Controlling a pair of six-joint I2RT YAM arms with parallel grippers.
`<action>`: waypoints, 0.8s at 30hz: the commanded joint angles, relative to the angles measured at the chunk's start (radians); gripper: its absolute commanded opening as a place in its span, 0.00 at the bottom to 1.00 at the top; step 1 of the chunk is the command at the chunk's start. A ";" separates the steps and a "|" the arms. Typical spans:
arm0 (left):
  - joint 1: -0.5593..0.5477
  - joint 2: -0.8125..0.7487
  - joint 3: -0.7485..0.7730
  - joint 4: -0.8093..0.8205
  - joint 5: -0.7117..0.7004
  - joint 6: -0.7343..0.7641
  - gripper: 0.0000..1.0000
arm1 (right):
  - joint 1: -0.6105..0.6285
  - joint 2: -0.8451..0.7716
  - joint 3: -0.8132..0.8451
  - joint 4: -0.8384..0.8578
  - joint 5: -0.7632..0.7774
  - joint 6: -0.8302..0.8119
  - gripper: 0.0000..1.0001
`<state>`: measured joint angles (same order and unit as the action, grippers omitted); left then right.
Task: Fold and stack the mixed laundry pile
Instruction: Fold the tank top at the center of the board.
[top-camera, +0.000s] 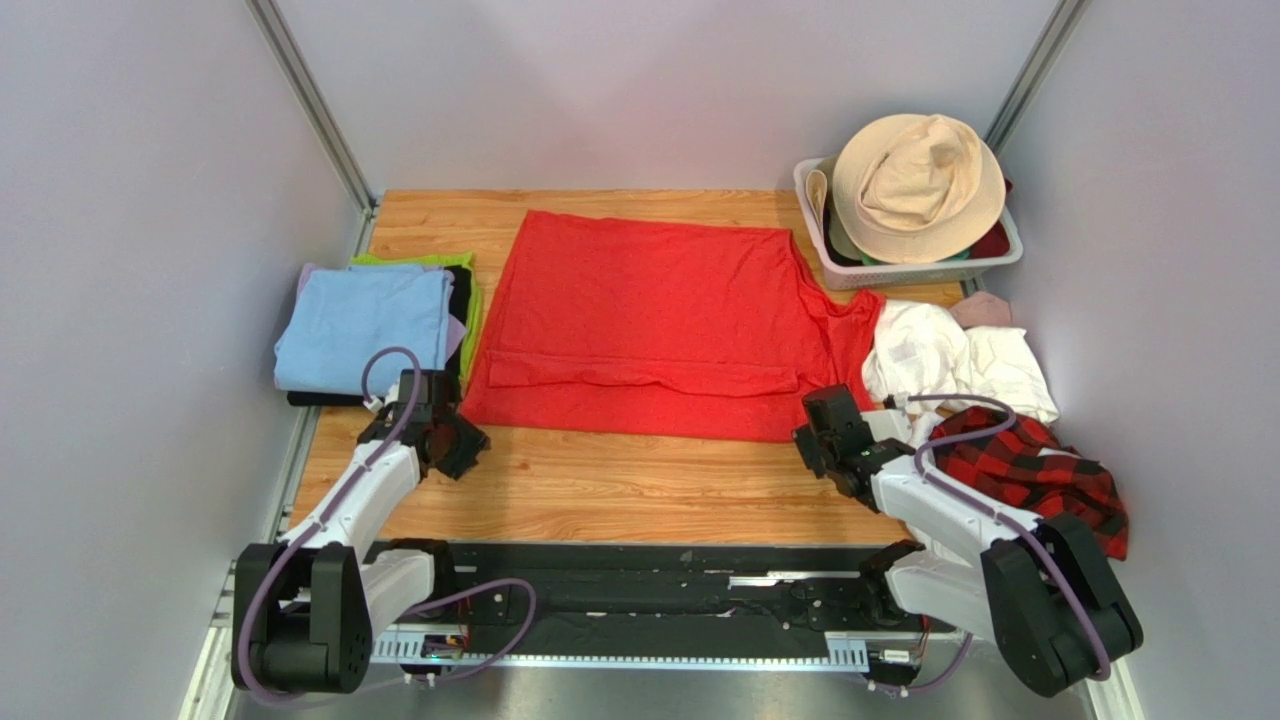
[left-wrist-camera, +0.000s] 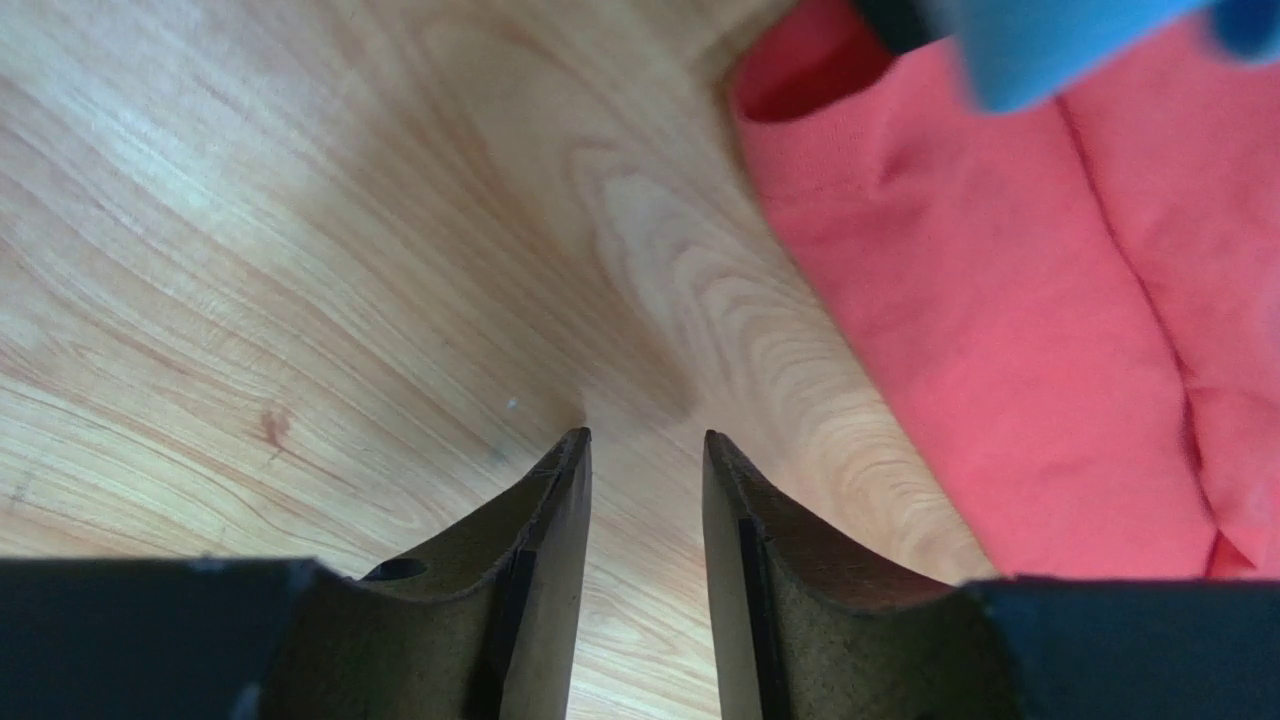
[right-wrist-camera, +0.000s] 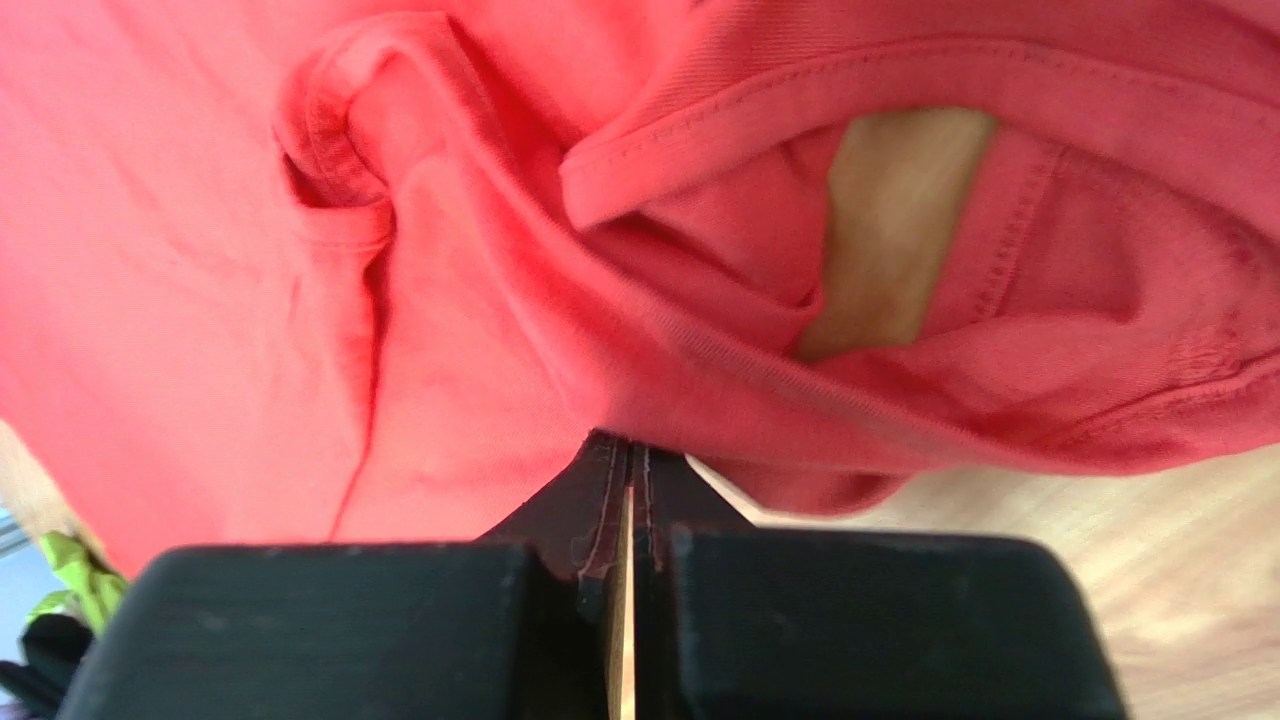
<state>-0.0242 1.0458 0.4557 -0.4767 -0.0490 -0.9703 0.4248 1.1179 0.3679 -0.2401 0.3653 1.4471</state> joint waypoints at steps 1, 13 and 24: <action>0.004 0.025 -0.008 0.110 0.024 -0.047 0.44 | 0.002 -0.036 -0.037 -0.039 0.015 -0.005 0.00; 0.004 0.065 0.017 0.171 0.005 -0.077 0.50 | 0.000 -0.075 -0.037 -0.051 0.001 -0.042 0.00; 0.004 0.215 0.075 0.210 -0.020 -0.091 0.45 | 0.000 -0.076 -0.041 -0.033 -0.019 -0.044 0.00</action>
<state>-0.0238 1.2137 0.4934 -0.2588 -0.0292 -1.0470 0.4248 1.0512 0.3389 -0.2726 0.3367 1.4158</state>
